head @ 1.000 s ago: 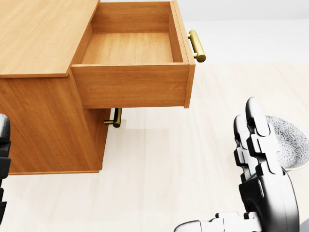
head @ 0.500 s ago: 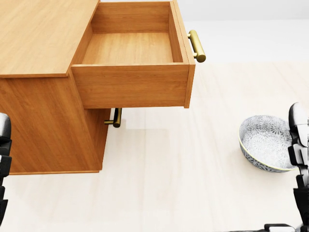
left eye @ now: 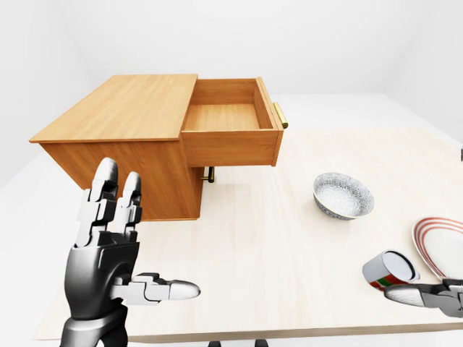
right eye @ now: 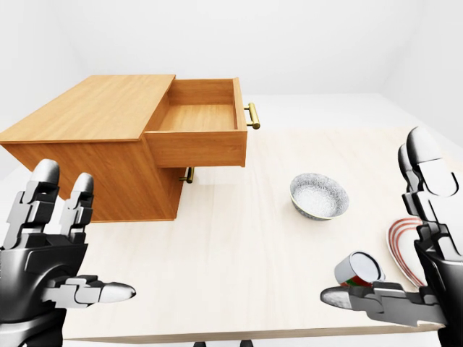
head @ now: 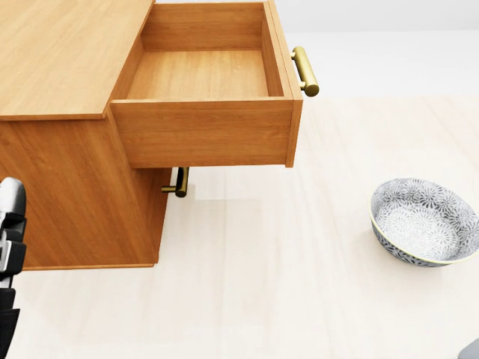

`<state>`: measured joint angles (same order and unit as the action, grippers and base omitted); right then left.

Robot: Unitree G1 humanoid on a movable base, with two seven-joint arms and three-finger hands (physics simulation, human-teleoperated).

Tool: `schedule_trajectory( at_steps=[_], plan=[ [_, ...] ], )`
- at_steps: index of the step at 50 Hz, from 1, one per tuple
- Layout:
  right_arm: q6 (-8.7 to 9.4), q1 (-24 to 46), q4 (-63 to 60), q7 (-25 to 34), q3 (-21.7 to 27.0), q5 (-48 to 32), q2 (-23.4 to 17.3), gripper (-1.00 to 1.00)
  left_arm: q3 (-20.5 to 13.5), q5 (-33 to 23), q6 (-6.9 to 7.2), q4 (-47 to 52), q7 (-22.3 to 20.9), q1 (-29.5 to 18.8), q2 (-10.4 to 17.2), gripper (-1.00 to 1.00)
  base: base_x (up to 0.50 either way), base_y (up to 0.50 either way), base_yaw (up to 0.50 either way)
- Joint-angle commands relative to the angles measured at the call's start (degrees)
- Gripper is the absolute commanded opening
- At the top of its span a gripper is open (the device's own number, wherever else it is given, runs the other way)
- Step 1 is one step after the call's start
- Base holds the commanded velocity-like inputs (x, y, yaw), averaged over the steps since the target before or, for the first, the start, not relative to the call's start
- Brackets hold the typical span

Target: Put the ketchup in the top drawer of the cabinet.

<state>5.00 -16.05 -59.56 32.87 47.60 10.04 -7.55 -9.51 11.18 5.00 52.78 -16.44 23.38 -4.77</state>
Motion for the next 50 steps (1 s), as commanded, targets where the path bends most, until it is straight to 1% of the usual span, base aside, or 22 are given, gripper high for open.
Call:
schedule_trajectory(
  at_steps=[1,3,6,8,14,19,23,27,28,31,35,37,44,48,50],
  plan=[
    [0.0,5.9,-0.4,7.1,12.6,-4.1,-7.0,1.0,0.5,-0.4,0.0,-0.6,0.4,-0.1,0.3,1.0,0.0,0.0,0.0],
    [0.0,7.4,-0.4,7.1,14.1,-6.4,-7.7,1.0,0.6,-0.5,0.0,-0.7,0.5,-0.1,0.3,1.0,0.0,0.0,0.0],
    [0.0,8.8,-0.4,7.1,15.0,-10.4,-8.7,1.0,0.8,-0.4,0.0,-0.3,0.4,0.4,0.3,1.0,0.0,0.0,0.0],
    [0.0,9.4,0.3,7.1,16.3,-12.8,-10.3,1.0,0.5,-0.1,0.0,0.2,0.2,0.7,0.3,1.0,0.0,0.0,0.0],
    [0.0,9.7,4.7,7.1,16.5,-19.3,-12.5,1.0,0.4,0.1,0.0,0.4,-0.1,0.9,0.0,1.0,0.0,0.0,0.0],
    [0.0,10.3,7.5,7.1,17.5,-22.5,-14.0,1.0,0.1,0.3,0.0,1.0,-0.2,0.9,-0.1,1.0,0.0,0.0,0.0],
    [0.0,8.5,10.1,7.1,15.4,-27.7,-12.3,1.0,0.2,0.1,0.0,0.4,-0.1,0.6,-0.1,1.0,0.0,0.0,0.0],
    [0.0,9.9,10.5,7.1,12.7,-31.2,-14.6,1.0,0.0,0.4,0.0,0.9,-0.1,0.7,-0.1,1.0,0.0,0.0,0.0],
    [0.0,10.1,10.5,7.1,12.7,-31.5,-14.6,1.0,-0.1,0.4,0.0,1.0,-0.1,0.6,-0.1,1.0,0.0,0.0,0.0],
    [0.0,11.4,11.4,7.1,11.3,-33.4,-16.2,1.0,-0.1,0.3,0.0,0.5,-0.1,0.3,-0.1,1.0,0.0,0.0,0.0],
    [0.0,11.7,14.5,7.1,8.5,-35.9,-15.8,1.0,0.0,0.3,0.0,0.4,-0.2,0.3,0.0,1.0,0.0,0.0,0.0],
    [0.0,11.6,16.1,7.1,7.8,-36.7,-15.8,1.0,-0.2,0.5,0.0,0.7,-0.3,0.5,0.0,1.0,0.0,0.0,0.0],
    [0.0,10.1,20.6,7.1,7.0,-39.4,-15.4,1.0,0.9,-0.4,0.0,0.1,-0.2,0.8,-0.1,1.0,0.0,0.0,0.0],
    [0.0,10.8,23.6,7.1,8.1,-39.8,-16.6,1.0,1.4,-0.5,0.0,0.0,0.1,1.0,0.2,1.0,0.0,0.0,0.0],
    [0.0,11.1,24.5,7.1,7.9,-40.1,-16.9,1.0,1.4,-0.4,0.0,0.0,0.1,1.0,0.3,1.0,0.0,0.0,0.0]
  ],
)
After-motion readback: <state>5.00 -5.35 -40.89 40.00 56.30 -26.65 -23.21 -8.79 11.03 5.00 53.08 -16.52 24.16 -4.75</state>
